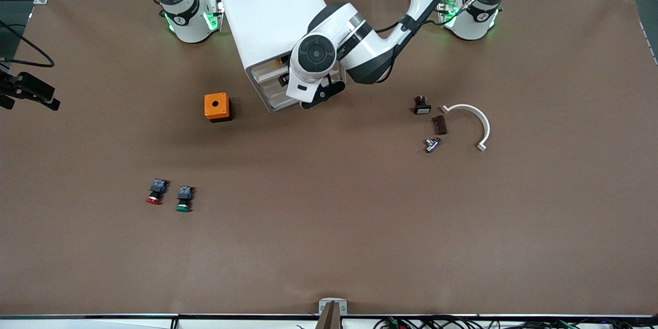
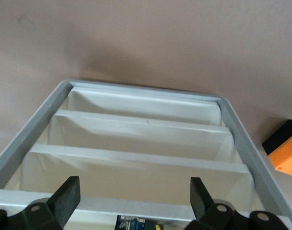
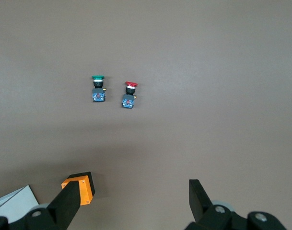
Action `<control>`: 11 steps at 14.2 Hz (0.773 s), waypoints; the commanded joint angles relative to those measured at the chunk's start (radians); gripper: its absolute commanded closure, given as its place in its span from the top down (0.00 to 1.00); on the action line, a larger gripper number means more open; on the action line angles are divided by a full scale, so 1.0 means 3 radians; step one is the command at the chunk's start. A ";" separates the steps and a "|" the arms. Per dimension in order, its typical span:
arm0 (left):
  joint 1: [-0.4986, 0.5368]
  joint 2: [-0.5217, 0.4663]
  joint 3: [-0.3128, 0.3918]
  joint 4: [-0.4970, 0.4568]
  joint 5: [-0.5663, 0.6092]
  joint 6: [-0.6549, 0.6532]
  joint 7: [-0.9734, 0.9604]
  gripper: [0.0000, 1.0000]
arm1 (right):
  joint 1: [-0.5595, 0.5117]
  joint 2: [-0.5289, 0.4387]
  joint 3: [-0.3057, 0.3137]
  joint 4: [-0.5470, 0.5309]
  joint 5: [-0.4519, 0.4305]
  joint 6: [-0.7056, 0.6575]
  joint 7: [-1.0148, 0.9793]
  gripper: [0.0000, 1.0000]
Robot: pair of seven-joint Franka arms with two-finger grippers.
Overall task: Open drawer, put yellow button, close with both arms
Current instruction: 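Push the drawer closed into the cabinet with the left gripper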
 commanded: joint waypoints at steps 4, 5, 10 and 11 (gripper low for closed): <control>-0.0065 0.0014 -0.0002 -0.0053 -0.0236 0.0037 -0.0093 1.00 | -0.0020 -0.0030 0.0035 0.0051 -0.0012 -0.0005 -0.0014 1.00; -0.0065 0.0009 -0.0002 -0.0063 -0.0241 0.0037 -0.0067 1.00 | -0.0015 -0.0030 0.0040 0.0072 -0.0012 -0.0015 -0.0014 1.00; 0.0027 -0.0062 0.0024 -0.0043 -0.0195 0.0037 -0.0041 1.00 | 0.0051 -0.0030 0.0040 0.0113 -0.0017 -0.0021 0.0012 1.00; 0.0093 -0.0113 0.0044 -0.0022 -0.0179 0.0032 -0.0067 1.00 | 0.0056 -0.0030 0.0040 0.0108 -0.0017 -0.0021 0.0012 1.00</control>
